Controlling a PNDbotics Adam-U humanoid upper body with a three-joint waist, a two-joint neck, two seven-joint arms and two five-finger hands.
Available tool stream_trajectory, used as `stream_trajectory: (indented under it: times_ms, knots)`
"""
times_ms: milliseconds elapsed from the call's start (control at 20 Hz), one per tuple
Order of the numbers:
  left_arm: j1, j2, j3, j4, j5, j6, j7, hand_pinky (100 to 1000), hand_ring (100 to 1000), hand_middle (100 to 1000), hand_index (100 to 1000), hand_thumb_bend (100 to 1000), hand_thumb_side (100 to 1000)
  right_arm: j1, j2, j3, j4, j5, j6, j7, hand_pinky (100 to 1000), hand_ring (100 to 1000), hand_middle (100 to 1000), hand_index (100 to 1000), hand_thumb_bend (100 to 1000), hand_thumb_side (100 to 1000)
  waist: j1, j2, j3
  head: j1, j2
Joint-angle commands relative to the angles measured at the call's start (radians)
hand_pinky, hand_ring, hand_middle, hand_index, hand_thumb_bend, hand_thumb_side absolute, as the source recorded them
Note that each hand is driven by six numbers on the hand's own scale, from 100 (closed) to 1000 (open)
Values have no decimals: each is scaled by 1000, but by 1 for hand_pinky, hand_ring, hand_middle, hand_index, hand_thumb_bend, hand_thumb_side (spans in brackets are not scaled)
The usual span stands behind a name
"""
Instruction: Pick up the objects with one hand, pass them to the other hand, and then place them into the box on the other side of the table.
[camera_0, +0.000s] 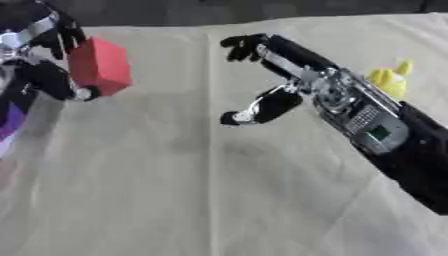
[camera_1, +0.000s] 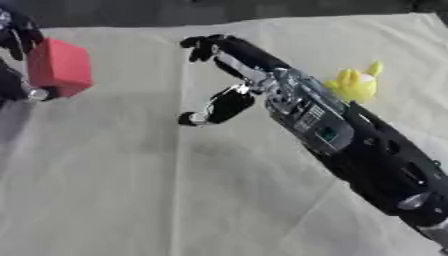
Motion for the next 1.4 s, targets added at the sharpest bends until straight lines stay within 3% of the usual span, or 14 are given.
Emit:
stream_trajectory:
  times_ms: [50, 300, 500, 550, 700, 900, 1150, 1300, 1350, 1400]
  knots:
    - [23, 105, 95, 17, -10, 13, 55, 717, 532, 375, 414, 535, 100, -5, -40, -25, -20, 0, 7, -16, 832, 832, 764, 936, 660, 295, 2, -20, -1, 45, -18]
    - [85, 173, 207, 108, -19, 17, 133, 721, 531, 365, 420, 525, 100, 7, -59, -42, -43, -27, 25, -38, 832, 833, 768, 934, 605, 320, -6, -20, -1, 123, -35]
    - [85, 168, 270, 223, -51, 13, 198, 720, 532, 365, 424, 507, 100, 14, -63, -53, -68, -75, 44, -69, 826, 832, 774, 931, 496, 363, -17, -20, -4, 173, -58]
    - [81, 162, 278, 251, -58, 9, 208, 721, 536, 368, 427, 509, 100, 16, -63, -54, -74, -87, 49, -78, 823, 831, 778, 933, 476, 333, -20, -19, -6, 182, -63]
    - [68, 142, 298, 333, -87, -5, 232, 721, 541, 375, 434, 507, 100, 24, -65, -61, -88, -133, 60, -100, 815, 829, 782, 932, 485, 259, -28, -15, -13, 216, -77]
    - [52, 115, 313, 418, -122, -30, 246, 727, 563, 422, 450, 496, 100, 33, -74, -79, -101, -182, 72, -128, 813, 835, 800, 934, 479, 237, -35, -10, -18, 250, -86]
    - [39, 89, 329, 499, -185, -79, 244, 779, 652, 566, 638, 581, 100, 42, -86, -103, -121, -215, 93, -166, 803, 817, 785, 896, 542, 205, -42, -3, -25, 260, -88]
    - [35, 82, 337, 520, -211, -98, 237, 779, 652, 566, 638, 581, 100, 45, -88, -108, -126, -222, 96, -177, 803, 817, 785, 896, 542, 205, -43, -3, -25, 260, -87]
    - [38, 82, 335, 530, -223, -102, 226, 876, 821, 791, 914, 792, 373, 46, -89, -110, -126, -225, 93, -181, 799, 807, 771, 889, 548, 193, -42, -2, -27, 257, -83]
    - [40, 82, 334, 538, -240, -104, 210, 887, 839, 797, 926, 882, 445, 47, -89, -111, -126, -229, 89, -185, 798, 805, 769, 889, 548, 195, -42, -3, -28, 256, -80]
